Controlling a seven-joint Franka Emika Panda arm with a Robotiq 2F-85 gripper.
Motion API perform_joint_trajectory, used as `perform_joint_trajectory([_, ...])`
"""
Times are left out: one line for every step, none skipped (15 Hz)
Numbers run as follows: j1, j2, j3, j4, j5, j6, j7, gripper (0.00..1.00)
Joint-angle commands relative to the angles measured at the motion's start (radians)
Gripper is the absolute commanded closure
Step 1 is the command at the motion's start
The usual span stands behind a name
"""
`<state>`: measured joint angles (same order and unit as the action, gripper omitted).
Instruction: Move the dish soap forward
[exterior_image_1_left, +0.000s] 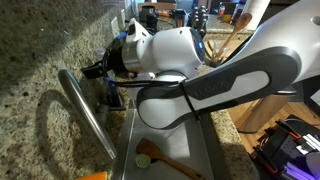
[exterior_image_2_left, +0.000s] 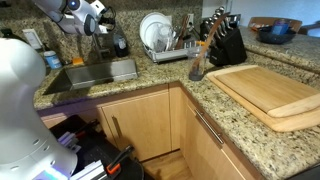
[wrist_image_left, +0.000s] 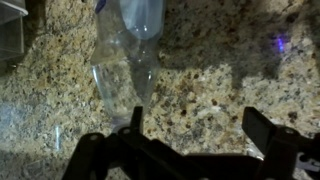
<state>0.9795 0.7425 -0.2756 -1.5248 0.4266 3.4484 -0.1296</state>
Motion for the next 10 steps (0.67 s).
perform_joint_trajectory([0.056, -0.025, -0.084, -0.074, 0.093, -0.068, 0.009, 0.00])
perform_joint_trajectory([0.018, 0.001, -0.031, -0.016, 0.053, -0.030, 0.002, 0.00])
perform_joint_trajectory([0.023, 0.002, -0.043, -0.022, 0.058, -0.034, 0.002, 0.00])
perform_joint_trajectory([0.023, 0.002, -0.042, -0.021, 0.056, -0.033, 0.002, 0.00])
perform_joint_trajectory([0.023, 0.002, -0.041, -0.020, 0.056, -0.033, 0.002, 0.00])
perform_joint_trajectory([0.024, 0.002, -0.040, -0.019, 0.056, -0.033, 0.002, 0.00])
perform_joint_trajectory([0.016, 0.000, -0.026, -0.019, 0.056, -0.040, 0.008, 0.03])
perform_joint_trajectory([0.013, 0.005, -0.021, -0.015, 0.057, -0.032, 0.011, 0.27])
perform_joint_trajectory([0.014, 0.004, -0.020, -0.018, 0.056, -0.034, 0.012, 0.27])
perform_joint_trajectory([0.021, 0.002, -0.029, -0.025, 0.060, -0.038, 0.011, 0.32])
